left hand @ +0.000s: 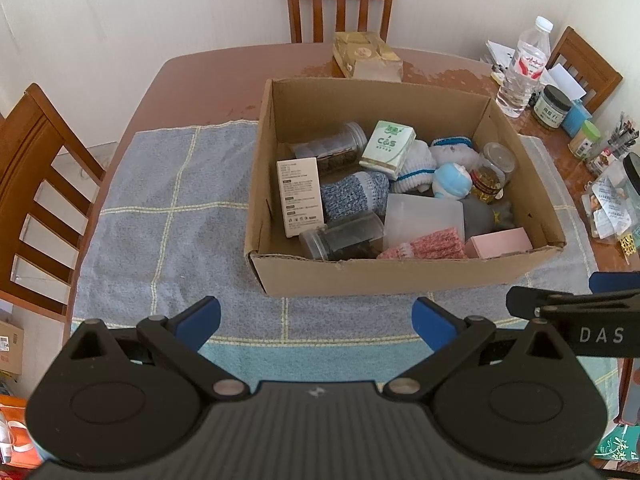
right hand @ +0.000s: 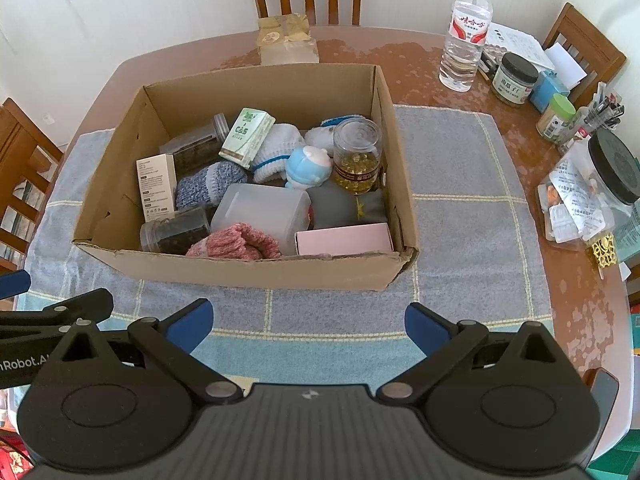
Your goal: Organize objects
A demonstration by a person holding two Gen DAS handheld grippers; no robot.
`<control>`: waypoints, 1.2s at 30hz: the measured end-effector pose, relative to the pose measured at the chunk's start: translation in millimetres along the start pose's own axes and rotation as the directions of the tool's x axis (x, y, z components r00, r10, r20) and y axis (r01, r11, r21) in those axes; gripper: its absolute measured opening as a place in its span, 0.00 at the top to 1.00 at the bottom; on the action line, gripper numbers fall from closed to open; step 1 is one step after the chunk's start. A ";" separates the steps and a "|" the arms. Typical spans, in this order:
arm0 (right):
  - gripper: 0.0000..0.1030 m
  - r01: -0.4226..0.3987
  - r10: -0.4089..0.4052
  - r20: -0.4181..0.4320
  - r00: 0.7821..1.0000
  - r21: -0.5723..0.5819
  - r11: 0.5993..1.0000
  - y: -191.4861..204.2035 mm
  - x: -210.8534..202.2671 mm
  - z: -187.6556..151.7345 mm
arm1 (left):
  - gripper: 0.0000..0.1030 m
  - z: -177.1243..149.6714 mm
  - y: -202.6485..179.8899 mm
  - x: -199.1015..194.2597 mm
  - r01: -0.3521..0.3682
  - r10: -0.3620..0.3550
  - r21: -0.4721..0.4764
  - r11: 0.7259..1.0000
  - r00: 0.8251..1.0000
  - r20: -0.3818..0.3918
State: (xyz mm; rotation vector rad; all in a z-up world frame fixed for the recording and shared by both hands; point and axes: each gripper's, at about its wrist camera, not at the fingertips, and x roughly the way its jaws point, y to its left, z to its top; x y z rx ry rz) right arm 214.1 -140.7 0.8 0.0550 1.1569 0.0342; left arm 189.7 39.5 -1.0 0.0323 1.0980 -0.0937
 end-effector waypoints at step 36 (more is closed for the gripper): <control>0.00 -0.002 0.002 -0.002 1.000 0.006 1.000 -2.4 0.6 3.8 | 0.02 4.8 -1.9 1.0 0.005 -0.005 -0.001 1.000 1.000 -0.004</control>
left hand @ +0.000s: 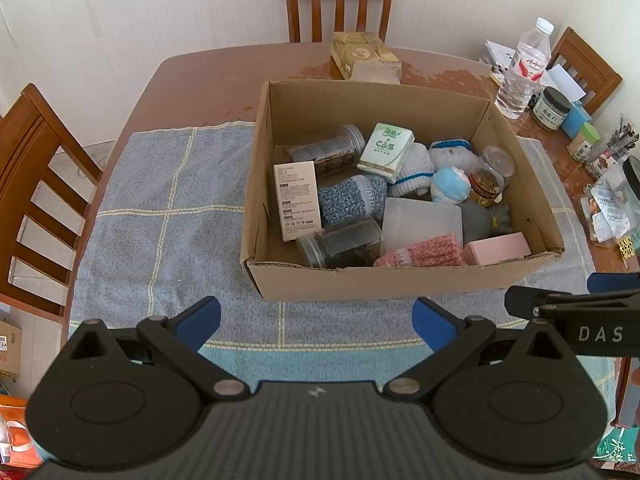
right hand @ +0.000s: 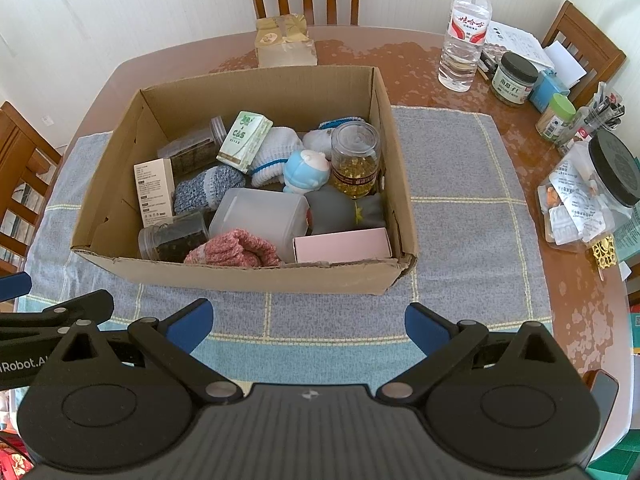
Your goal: Organize objects
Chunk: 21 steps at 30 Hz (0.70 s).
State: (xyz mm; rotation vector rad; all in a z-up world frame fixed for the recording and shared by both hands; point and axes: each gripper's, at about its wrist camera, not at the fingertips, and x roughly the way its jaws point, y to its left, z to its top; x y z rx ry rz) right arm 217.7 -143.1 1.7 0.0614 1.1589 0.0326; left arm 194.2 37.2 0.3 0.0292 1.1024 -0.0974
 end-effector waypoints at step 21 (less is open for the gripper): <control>0.00 0.002 -0.002 -0.005 1.000 0.004 1.000 0.5 2.3 2.4 | 0.02 0.5 -1.4 1.7 0.005 -0.005 -0.009 1.000 1.000 -0.005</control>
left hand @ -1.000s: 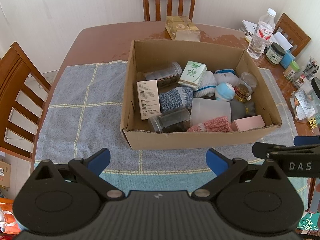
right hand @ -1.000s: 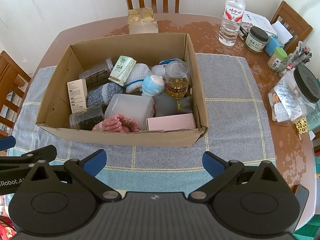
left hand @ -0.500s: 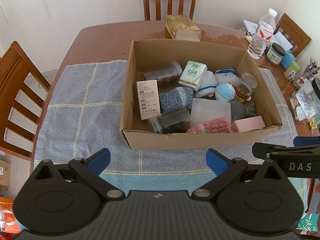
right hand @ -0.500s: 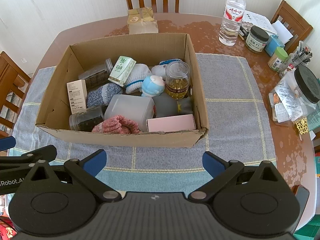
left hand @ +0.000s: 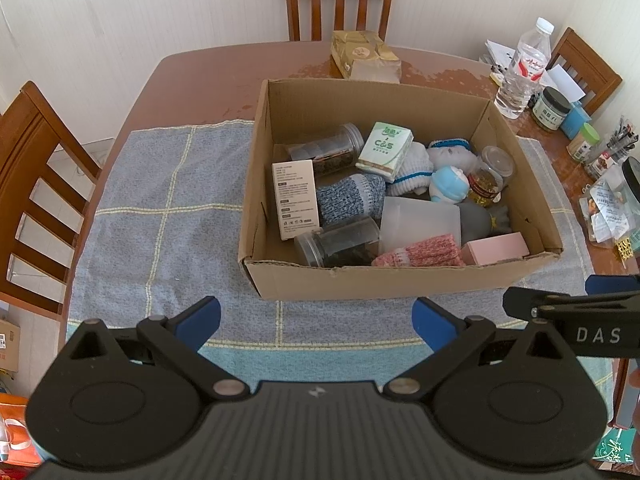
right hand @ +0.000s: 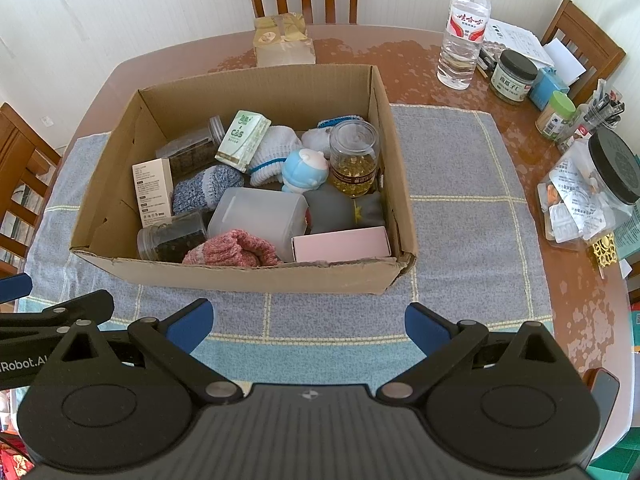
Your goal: Organize objects
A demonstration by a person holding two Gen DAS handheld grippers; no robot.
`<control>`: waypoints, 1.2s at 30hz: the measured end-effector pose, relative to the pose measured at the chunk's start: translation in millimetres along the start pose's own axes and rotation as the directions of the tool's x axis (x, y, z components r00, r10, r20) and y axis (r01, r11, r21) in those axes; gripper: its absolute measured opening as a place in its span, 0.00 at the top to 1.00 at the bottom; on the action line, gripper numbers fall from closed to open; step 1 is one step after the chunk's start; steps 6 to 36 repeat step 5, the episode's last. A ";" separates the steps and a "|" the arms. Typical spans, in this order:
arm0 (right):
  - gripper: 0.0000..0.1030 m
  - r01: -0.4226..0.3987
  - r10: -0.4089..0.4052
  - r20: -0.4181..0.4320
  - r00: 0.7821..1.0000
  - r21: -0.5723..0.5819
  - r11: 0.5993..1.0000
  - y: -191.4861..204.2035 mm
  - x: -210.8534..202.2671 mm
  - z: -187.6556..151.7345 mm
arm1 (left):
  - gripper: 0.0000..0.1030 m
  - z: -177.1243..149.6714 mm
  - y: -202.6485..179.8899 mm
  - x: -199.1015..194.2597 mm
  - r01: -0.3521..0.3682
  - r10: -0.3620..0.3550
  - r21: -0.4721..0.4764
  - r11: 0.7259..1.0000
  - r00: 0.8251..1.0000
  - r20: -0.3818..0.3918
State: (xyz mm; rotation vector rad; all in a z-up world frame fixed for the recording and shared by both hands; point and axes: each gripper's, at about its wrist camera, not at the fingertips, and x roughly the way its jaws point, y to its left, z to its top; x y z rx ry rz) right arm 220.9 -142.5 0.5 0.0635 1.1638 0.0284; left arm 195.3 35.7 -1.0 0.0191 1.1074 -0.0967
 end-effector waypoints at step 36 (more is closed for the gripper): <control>0.00 -0.001 0.001 0.000 1.000 0.000 1.000 -0.3 -0.4 0.1 | 0.02 -0.2 -0.3 0.5 0.000 0.000 -0.001 1.000 1.000 -0.003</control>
